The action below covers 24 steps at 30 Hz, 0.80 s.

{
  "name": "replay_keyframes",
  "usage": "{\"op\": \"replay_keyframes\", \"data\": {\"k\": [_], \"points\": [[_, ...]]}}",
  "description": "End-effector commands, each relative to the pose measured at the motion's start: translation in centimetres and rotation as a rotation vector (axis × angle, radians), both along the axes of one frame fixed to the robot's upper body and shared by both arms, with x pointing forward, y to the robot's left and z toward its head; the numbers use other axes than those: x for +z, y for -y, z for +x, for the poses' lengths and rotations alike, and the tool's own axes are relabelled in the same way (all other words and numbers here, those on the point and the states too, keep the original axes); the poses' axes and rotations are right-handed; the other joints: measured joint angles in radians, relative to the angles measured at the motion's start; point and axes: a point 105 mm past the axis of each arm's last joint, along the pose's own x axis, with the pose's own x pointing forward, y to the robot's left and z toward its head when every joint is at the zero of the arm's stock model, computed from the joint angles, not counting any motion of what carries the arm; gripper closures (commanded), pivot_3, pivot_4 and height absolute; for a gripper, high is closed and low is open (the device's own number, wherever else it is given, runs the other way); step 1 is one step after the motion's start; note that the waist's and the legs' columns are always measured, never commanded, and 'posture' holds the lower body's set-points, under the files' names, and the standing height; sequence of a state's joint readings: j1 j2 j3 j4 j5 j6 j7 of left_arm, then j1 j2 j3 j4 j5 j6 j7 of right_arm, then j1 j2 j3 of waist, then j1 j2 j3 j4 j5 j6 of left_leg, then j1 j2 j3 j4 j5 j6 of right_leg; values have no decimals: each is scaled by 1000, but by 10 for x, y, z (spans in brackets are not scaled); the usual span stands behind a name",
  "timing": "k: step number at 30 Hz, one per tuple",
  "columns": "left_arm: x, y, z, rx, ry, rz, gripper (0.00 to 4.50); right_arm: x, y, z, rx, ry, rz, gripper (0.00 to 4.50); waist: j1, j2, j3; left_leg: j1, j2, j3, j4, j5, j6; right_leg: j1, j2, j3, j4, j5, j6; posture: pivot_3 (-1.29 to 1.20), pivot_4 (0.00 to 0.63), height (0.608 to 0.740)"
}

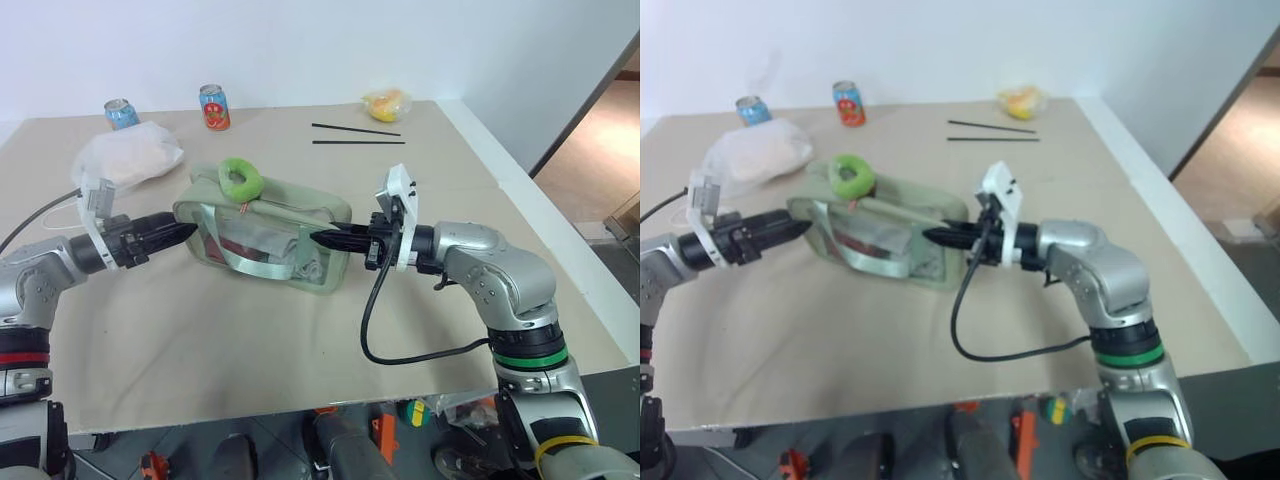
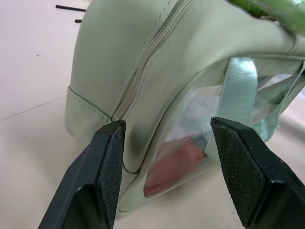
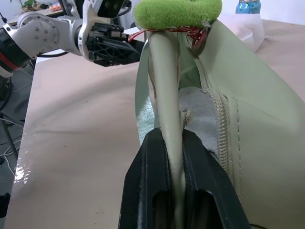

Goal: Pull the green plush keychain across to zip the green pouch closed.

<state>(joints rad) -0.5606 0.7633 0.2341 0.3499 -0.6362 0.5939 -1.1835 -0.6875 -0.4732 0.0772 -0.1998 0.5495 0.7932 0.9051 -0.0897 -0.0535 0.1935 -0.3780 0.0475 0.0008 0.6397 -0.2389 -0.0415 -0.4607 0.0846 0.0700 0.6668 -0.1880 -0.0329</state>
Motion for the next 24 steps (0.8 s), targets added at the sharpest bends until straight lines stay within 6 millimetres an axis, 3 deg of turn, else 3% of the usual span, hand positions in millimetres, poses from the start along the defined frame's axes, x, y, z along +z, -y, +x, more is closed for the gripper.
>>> {"op": "replay_keyframes", "data": {"k": [1, 7, 12, 17, 24], "points": [[14, 14, -11, -107, 50, -52, 2324, 10, 1, -6, 9, 39, 10, 4500, 0, 0, 0, 0, 0, 0, 0, 0, 0, 0, 0, 0, 0, 0, 0, 0, 150, 740], [10, 26, -25, -170, 41, -35, 4364, 9, 1, -5, 4, 35, 6, 4500, 1, 0, 0, 0, -1, 1, 0, 0, 0, 0, -2, 1, -1, 0, 0, 0, 150, 740], [-11, 40, -35, -216, 5, 36, 4443, 10, 3, -7, 21, 21, 17, 4500, 3, 0, 0, 0, -1, 1, 0, 0, 0, 0, -2, 1, -1, 0, 0, 0, 150, 740], [-15, 46, -40, -233, 6, 46, 4500, 16, 11, -23, 106, -29, 30, 2696, 19, 0, 0, 1, -2, 1, 0, 0, 0, 1, -2, 1, -1, 0, 0, 0, 150, 740], [-12, 46, -34, -227, 19, 44, 4500, 39, 54, -22, 38, 12, 30, 258, 22, 0, 0, 0, -7, 1, 2, 0, 0, 2, -5, 1, -1, 0, 1, 0, 150, 740]]}}
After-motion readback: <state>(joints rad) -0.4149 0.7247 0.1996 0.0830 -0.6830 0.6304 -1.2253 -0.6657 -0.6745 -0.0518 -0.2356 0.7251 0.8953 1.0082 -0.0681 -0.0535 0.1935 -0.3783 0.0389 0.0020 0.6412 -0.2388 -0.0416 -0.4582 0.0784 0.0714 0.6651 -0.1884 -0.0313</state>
